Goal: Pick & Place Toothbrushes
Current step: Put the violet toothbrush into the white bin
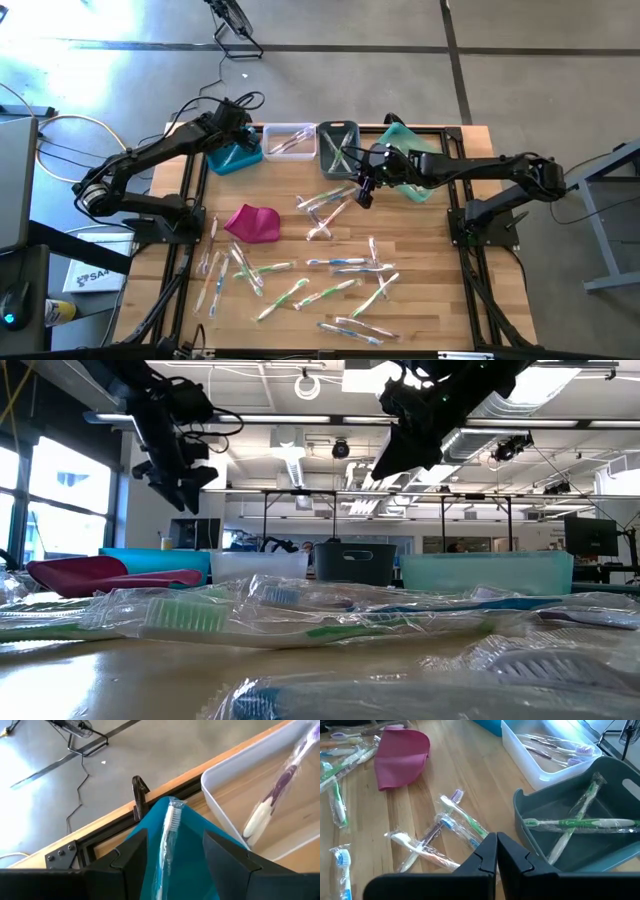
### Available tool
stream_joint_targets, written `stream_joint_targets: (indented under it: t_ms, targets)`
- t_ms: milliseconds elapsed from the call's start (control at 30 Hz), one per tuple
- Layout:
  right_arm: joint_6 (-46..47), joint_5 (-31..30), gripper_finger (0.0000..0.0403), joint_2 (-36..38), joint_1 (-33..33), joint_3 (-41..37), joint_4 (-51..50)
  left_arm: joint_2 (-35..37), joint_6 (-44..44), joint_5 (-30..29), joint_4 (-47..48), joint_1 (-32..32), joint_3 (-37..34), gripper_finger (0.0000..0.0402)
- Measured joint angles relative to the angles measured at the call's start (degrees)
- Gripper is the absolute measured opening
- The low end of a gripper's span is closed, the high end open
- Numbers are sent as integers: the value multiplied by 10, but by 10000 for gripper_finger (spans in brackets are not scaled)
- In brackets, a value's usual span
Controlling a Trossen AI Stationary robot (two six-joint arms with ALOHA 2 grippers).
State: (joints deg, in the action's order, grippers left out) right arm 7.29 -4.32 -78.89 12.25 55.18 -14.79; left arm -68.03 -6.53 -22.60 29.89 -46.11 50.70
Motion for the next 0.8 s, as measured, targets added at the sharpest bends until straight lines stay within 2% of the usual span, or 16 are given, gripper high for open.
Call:
stream_joint_targets:
  t_ms: [133, 233, 600, 800]
  targets:
    - [0, 0, 3, 0, 0, 0, 0, 0, 16, 0, 0, 4, 0, 181]
    - [1, 0, 3, 0, 0, 0, 0, 0, 24, -4, -2, 22, 0, 163]
    - [2, 0, 3, 0, 0, 0, 0, 33, 45, -21, -5, 78, -2, 9]
    - [2, 0, 3, 0, 0, 0, 0, 84, 50, -25, -92, 107, -67, 7]
